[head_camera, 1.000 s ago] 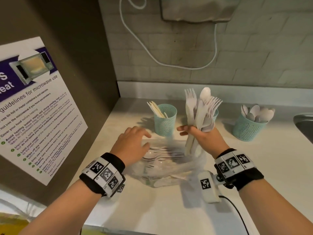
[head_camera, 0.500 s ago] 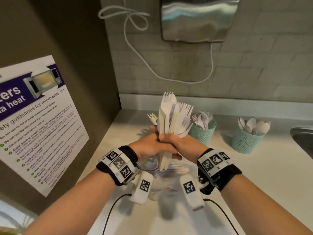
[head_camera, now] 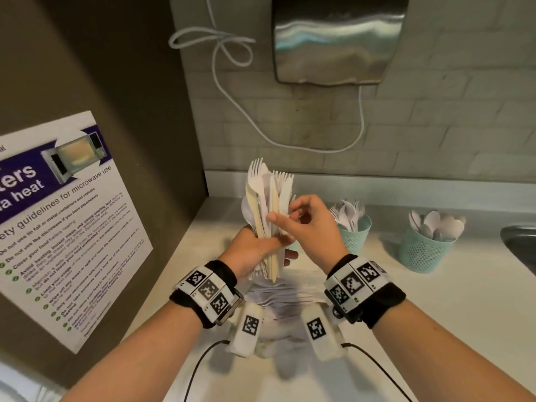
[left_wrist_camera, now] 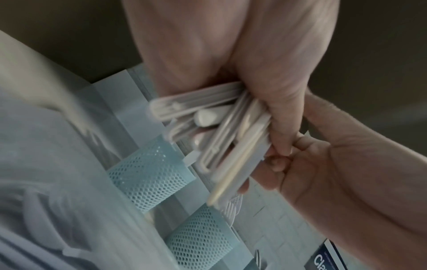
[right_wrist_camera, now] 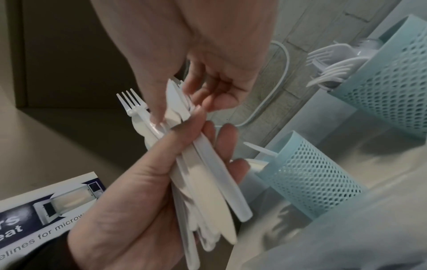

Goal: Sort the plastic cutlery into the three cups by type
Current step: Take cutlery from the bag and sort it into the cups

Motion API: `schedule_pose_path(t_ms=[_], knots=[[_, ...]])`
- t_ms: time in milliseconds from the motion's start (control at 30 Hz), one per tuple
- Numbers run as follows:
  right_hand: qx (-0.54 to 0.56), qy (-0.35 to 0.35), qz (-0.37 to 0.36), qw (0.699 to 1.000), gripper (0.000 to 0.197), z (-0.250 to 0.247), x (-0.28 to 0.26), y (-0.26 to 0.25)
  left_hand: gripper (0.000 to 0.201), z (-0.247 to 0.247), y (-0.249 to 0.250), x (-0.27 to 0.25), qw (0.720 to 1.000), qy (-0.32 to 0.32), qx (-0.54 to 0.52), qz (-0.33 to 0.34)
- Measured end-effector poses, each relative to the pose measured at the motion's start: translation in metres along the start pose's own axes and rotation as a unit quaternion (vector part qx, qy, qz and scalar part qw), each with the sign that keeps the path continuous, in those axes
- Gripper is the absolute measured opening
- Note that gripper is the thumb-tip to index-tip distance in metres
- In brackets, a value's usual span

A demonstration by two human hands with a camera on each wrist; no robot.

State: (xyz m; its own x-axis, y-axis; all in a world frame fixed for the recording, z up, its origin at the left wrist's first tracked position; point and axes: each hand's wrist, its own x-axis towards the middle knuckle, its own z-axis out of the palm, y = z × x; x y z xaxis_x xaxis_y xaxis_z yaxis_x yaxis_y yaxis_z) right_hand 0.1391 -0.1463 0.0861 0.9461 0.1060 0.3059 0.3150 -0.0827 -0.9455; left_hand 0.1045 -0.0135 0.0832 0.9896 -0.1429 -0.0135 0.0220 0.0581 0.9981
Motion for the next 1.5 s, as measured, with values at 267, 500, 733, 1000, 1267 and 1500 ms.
schedule_pose_path(t_ms=[267,500,733,1000,1267,1500], knots=[[-0.012,-0.05,0.023,0.998,0.045,0.005,0.01,0.0,0.036,-0.007,-0.001,0.002,1.0,0.011,-0.021,0.007],[-0.015,-0.069,0.012,0.997,0.024,0.003,0.017,-0.01,0.035,-0.011,0.0,0.008,1.0,0.008,-0.003,0.009],[-0.022,-0.116,0.039,0.992,0.023,0.0,0.026,-0.012,0.035,-0.012,-0.003,0.015,1.0,0.017,0.017,0.011],[-0.066,-0.117,0.016,0.991,0.01,0.006,0.042,-0.002,0.028,-0.016,-0.007,0.023,0.999,0.038,-0.019,0.016],[-0.015,-0.144,0.04,0.989,0.02,0.006,0.046,-0.002,0.04,-0.021,-0.01,0.03,0.998,0.043,-0.03,0.032],[-0.061,-0.169,0.045,0.983,0.011,0.004,0.057,0.002,0.041,-0.028,-0.015,0.03,0.997,0.07,-0.016,0.016]])
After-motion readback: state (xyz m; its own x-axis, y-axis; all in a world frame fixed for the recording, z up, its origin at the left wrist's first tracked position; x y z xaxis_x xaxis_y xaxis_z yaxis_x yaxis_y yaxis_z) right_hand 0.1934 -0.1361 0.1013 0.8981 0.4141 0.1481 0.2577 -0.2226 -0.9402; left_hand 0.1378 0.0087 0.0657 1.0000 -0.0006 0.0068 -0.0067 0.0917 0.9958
